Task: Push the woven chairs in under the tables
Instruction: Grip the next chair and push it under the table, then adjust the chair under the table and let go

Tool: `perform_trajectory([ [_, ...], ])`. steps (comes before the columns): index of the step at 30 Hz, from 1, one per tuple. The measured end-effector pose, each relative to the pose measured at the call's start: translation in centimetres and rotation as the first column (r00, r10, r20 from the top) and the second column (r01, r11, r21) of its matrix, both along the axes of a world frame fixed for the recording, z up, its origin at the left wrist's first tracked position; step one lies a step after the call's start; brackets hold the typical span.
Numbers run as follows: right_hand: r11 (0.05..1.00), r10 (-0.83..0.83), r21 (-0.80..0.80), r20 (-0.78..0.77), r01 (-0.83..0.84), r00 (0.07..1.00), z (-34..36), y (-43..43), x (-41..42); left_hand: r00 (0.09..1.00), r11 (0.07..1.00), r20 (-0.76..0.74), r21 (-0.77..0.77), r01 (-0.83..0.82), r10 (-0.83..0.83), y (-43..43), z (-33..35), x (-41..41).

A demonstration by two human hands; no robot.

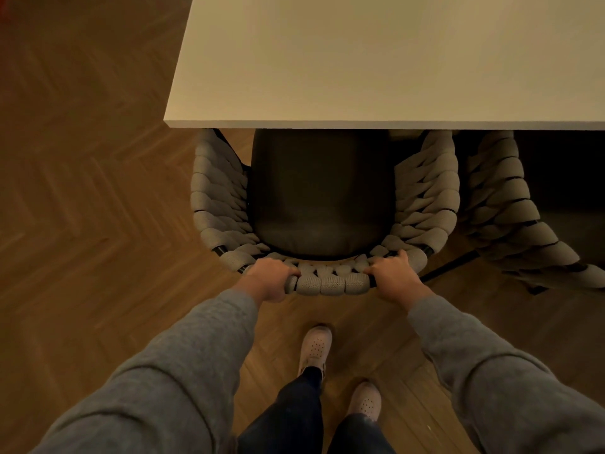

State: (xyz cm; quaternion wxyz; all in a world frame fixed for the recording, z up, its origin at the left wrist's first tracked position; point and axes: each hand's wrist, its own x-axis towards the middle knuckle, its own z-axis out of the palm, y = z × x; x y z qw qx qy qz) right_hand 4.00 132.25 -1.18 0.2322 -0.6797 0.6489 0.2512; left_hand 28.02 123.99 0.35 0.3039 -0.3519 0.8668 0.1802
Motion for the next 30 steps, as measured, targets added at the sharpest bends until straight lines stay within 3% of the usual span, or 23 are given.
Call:
perform_trajectory([
  [21,0.990,0.143,0.004,0.018,-0.143,0.990,0.0,0.1,-1.8,0.999,0.998,0.039,0.055,-0.031,0.029,0.7,0.8,-1.5],
  [26,0.986,0.162,0.025,0.134,-0.167,0.978,0.6,-0.1,-2.7,0.976,0.971,0.215,0.224,-0.084,0.035,-0.4,-0.1,-2.1],
  [30,0.990,0.138,-0.045,0.186,-0.131,0.973,1.7,-0.1,-6.6,0.968,0.895,0.133,0.370,-0.248,0.213,-0.1,-0.3,-5.5],
])
